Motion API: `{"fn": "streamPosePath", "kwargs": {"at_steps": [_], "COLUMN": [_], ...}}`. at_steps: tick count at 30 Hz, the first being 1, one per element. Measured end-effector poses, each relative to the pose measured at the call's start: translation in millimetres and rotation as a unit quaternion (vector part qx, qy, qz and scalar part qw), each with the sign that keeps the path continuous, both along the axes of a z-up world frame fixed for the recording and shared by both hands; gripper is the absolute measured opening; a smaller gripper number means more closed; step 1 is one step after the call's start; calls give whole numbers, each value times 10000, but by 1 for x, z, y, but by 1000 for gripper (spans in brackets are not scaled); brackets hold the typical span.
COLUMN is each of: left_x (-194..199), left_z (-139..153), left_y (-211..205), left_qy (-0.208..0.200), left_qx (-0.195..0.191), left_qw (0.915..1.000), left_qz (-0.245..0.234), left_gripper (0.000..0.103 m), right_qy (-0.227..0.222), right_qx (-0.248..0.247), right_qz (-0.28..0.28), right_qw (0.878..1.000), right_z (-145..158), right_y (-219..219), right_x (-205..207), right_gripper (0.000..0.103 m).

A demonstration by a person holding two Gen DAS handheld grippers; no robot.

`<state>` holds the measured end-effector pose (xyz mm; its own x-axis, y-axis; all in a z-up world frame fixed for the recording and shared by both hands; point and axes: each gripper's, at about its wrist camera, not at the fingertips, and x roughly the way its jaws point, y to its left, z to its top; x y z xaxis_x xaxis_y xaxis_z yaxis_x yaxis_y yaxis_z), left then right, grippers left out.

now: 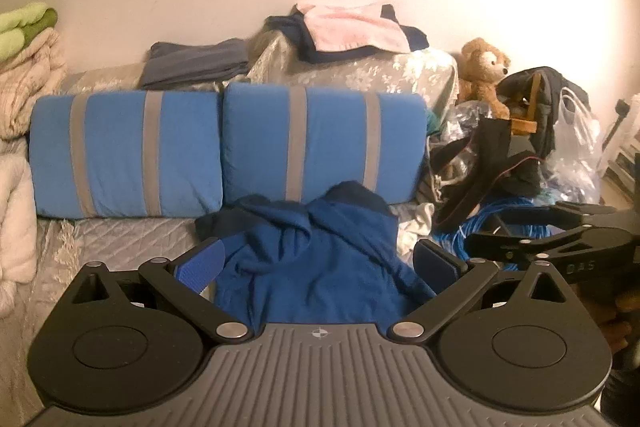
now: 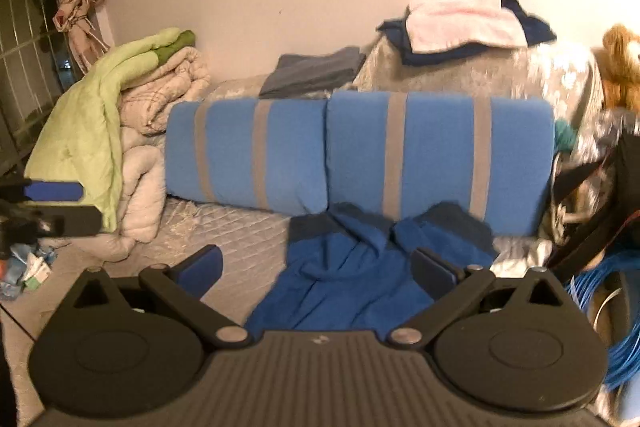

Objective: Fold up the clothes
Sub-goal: 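Move both grippers over the blue hoodie toward its hood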

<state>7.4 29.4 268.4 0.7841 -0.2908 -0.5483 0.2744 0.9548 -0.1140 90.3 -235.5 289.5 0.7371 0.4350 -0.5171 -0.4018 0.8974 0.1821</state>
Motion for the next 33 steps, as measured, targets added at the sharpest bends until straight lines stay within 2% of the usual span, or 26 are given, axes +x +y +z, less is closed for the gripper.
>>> {"fn": "streamPosePath", "kwargs": {"at_steps": [4,7,14,20,24,29,31,33], "left_x": [22,38,79,102,111,113,114,117], "left_z": [29,23,-63,-129,-157,-173,-178,-186], "left_y": [-20,-53,-64,-52,-49,-49,-49,-46], "left_qy": [-121,-183,264,690,948,874,837,802], "left_qx": [259,355,469,242,113,-82,-166,-229], "left_qw": [9994,9990,9985,9970,9950,9961,9964,9965], "left_qz": [185,181,21,238,278,75,12,17], "left_gripper": [103,103,103,103,103,103,103,103], "right_qy": [-48,190,706,928,1070,1006,854,517], "right_qx": [-89,-157,-576,-795,-723,-695,-583,-335], "right_qz": [-128,-191,-566,-560,-528,-595,-553,-465], "right_qw": [9999,9995,9942,9909,9902,9907,9931,9970], "right_z": [-17,-47,-128,-165,-180,-195,-203,-213], "right_y": [-9,-13,-4,2,0,0,-2,-3], "right_x": [15,30,52,64,74,84,89,89], "right_gripper": [103,103,103,103,103,103,103,103]}}
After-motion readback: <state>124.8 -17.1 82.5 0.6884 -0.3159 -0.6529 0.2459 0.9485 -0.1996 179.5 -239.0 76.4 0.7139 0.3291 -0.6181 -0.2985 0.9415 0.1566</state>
